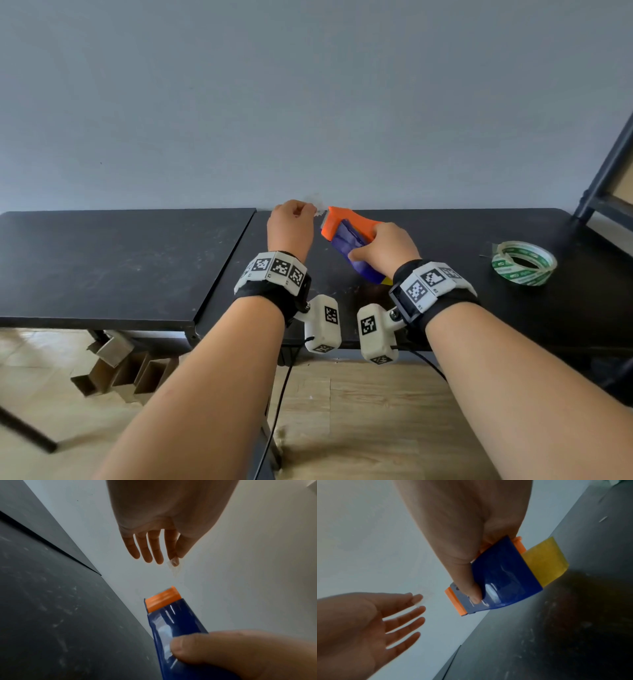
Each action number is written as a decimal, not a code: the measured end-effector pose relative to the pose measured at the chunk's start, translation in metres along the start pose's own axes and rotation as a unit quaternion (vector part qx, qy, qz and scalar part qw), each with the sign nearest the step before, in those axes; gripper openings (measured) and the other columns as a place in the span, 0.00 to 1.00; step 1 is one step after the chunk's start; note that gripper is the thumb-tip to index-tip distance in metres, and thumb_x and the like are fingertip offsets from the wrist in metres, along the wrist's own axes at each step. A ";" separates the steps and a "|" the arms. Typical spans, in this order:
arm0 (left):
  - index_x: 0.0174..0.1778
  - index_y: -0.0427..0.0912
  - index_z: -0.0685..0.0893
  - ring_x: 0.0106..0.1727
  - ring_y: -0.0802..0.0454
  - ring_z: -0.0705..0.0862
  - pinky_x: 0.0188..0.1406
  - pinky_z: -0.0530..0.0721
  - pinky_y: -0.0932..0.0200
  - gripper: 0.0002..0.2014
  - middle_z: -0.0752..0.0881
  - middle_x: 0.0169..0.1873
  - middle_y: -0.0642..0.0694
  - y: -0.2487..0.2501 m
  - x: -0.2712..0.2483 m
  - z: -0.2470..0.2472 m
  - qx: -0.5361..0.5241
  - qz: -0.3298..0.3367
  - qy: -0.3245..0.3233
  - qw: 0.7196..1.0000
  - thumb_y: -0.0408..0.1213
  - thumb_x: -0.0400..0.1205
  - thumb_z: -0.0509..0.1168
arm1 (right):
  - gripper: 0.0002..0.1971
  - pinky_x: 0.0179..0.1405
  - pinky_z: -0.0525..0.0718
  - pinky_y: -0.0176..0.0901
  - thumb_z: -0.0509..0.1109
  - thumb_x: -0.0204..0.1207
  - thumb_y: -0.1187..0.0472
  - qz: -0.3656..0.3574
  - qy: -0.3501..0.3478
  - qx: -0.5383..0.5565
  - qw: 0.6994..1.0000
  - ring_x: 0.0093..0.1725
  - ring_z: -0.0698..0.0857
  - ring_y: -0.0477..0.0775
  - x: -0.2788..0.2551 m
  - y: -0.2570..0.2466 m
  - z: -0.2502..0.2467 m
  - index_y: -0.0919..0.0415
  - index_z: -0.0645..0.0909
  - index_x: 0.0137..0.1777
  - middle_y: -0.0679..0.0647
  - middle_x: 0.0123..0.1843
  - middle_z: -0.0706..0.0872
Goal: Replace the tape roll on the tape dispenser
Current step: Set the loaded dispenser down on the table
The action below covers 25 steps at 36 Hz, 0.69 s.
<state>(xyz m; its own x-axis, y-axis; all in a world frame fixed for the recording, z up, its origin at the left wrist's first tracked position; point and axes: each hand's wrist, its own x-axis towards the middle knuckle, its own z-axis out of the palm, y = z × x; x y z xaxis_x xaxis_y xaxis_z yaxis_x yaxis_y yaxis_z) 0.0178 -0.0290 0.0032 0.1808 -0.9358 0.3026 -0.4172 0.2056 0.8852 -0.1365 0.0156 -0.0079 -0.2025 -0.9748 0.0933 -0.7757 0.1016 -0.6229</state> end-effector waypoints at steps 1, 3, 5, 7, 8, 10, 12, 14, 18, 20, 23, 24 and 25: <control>0.49 0.40 0.88 0.51 0.39 0.85 0.52 0.81 0.51 0.13 0.88 0.50 0.39 -0.002 0.001 0.000 0.004 -0.001 -0.001 1.000 0.42 0.82 0.61 | 0.13 0.29 0.72 0.42 0.76 0.65 0.58 0.009 0.003 -0.016 1.000 0.34 0.82 0.56 0.002 0.002 0.002 0.55 0.73 0.26 0.50 0.28 0.79; 0.49 0.40 0.89 0.52 0.38 0.85 0.53 0.82 0.50 0.13 0.88 0.50 0.38 -0.005 0.004 -0.001 0.007 -0.002 0.000 1.000 0.43 0.81 0.62 | 0.13 0.29 0.70 0.41 0.76 0.64 0.57 0.024 -0.002 -0.044 0.999 0.36 0.83 0.58 0.007 0.005 0.007 0.55 0.74 0.27 0.50 0.28 0.80; 0.48 0.40 0.89 0.53 0.37 0.85 0.53 0.82 0.50 0.13 0.88 0.50 0.37 -0.009 0.006 -0.001 0.011 -0.004 -0.001 1.000 0.43 0.81 0.62 | 0.12 0.31 0.71 0.41 0.77 0.64 0.55 0.034 -0.013 -0.079 0.996 0.38 0.83 0.58 0.011 0.008 0.010 0.56 0.75 0.30 0.50 0.31 0.81; 0.48 0.40 0.89 0.52 0.36 0.85 0.50 0.82 0.51 0.13 0.88 0.50 0.36 -0.014 0.008 -0.001 0.015 -0.005 -0.004 1.000 0.43 0.81 0.62 | 0.10 0.33 0.72 0.41 0.77 0.67 0.53 0.035 -0.023 -0.123 0.991 0.39 0.82 0.58 0.014 0.009 0.013 0.57 0.80 0.37 0.52 0.35 0.83; 0.48 0.40 0.89 0.50 0.37 0.85 0.48 0.81 0.52 0.13 0.88 0.50 0.37 -0.016 0.009 -0.002 0.015 -0.006 -0.005 1.000 0.43 0.81 0.62 | 0.11 0.30 0.71 0.41 0.77 0.68 0.52 0.035 -0.028 -0.139 0.989 0.39 0.82 0.58 0.015 0.009 0.014 0.58 0.81 0.42 0.53 0.36 0.83; 0.48 0.39 0.89 0.42 0.43 0.82 0.42 0.77 0.56 0.13 0.88 0.45 0.39 -0.020 0.011 -0.002 0.017 -0.004 -0.009 1.000 0.43 0.81 0.62 | 0.12 0.24 0.66 0.41 0.77 0.71 0.52 0.042 -0.033 -0.143 0.988 0.39 0.81 0.57 0.017 0.009 0.017 0.60 0.81 0.45 0.51 0.32 0.80; 0.47 0.38 0.89 0.38 0.48 0.79 0.39 0.75 0.59 0.13 0.86 0.39 0.44 -0.021 0.011 -0.003 0.020 -0.005 -0.011 1.000 0.41 0.82 0.62 | 0.12 0.23 0.64 0.40 0.76 0.73 0.53 0.048 -0.028 -0.131 0.990 0.39 0.80 0.57 0.020 0.010 0.020 0.61 0.79 0.44 0.51 0.30 0.77; 0.48 0.38 0.90 0.38 0.49 0.80 0.39 0.75 0.59 0.13 0.85 0.37 0.47 -0.023 0.012 -0.002 0.022 -0.005 -0.013 1.000 0.40 0.82 0.62 | 0.14 0.23 0.65 0.40 0.77 0.73 0.52 0.048 -0.029 -0.124 0.991 0.40 0.81 0.58 0.022 0.010 0.021 0.61 0.79 0.44 0.53 0.33 0.80; 0.47 0.36 0.89 0.36 0.49 0.76 0.38 0.72 0.60 0.12 0.79 0.29 0.50 -0.023 0.010 -0.001 0.022 -0.005 -0.026 0.999 0.40 0.82 0.63 | 0.21 0.24 0.66 0.41 0.78 0.71 0.46 0.039 -0.045 -0.121 0.991 0.39 0.81 0.58 0.028 0.010 0.024 0.65 0.80 0.50 0.57 0.41 0.84; 0.45 0.37 0.89 0.34 0.49 0.74 0.33 0.69 0.60 0.12 0.77 0.26 0.52 -0.022 0.009 -0.001 0.021 -0.008 -0.033 0.999 0.40 0.82 0.64 | 0.32 0.25 0.67 0.42 0.78 0.69 0.43 0.044 -0.037 -0.117 0.991 0.40 0.82 0.58 0.026 0.009 0.023 0.68 0.79 0.62 0.57 0.42 0.85; 0.46 0.38 0.89 0.28 0.54 0.72 0.27 0.68 0.61 0.11 0.77 0.26 0.53 -0.019 0.006 -0.001 0.017 -0.010 -0.043 0.999 0.40 0.82 0.63 | 0.31 0.36 0.74 0.44 0.76 0.71 0.44 0.046 0.017 -0.068 0.996 0.53 0.85 0.60 0.024 0.008 0.018 0.64 0.76 0.66 0.58 0.58 0.86; 0.47 0.38 0.89 0.27 0.56 0.71 0.26 0.67 0.61 0.11 0.77 0.26 0.53 -0.018 0.005 -0.001 0.014 -0.011 -0.047 0.999 0.39 0.82 0.63 | 0.25 0.44 0.77 0.45 0.74 0.73 0.46 0.039 0.040 -0.037 0.998 0.56 0.85 0.59 0.023 0.008 0.016 0.62 0.78 0.64 0.57 0.60 0.85; 0.47 0.38 0.89 0.27 0.57 0.71 0.26 0.67 0.61 0.11 0.77 0.26 0.53 -0.016 0.003 -0.001 0.011 -0.012 -0.051 0.999 0.39 0.83 0.63 | 0.19 0.50 0.80 0.48 0.72 0.74 0.49 0.027 0.061 -0.003 0.998 0.57 0.85 0.58 0.023 0.007 0.013 0.59 0.80 0.60 0.55 0.60 0.86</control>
<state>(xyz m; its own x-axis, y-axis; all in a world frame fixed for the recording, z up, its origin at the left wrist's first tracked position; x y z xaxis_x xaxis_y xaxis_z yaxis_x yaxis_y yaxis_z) 0.0255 -0.0353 -0.0094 0.0998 -0.9651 0.2420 -0.4343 0.1766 0.8833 -0.1387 -0.0085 -0.0203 -0.3156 -0.9364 0.1533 -0.7645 0.1552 -0.6257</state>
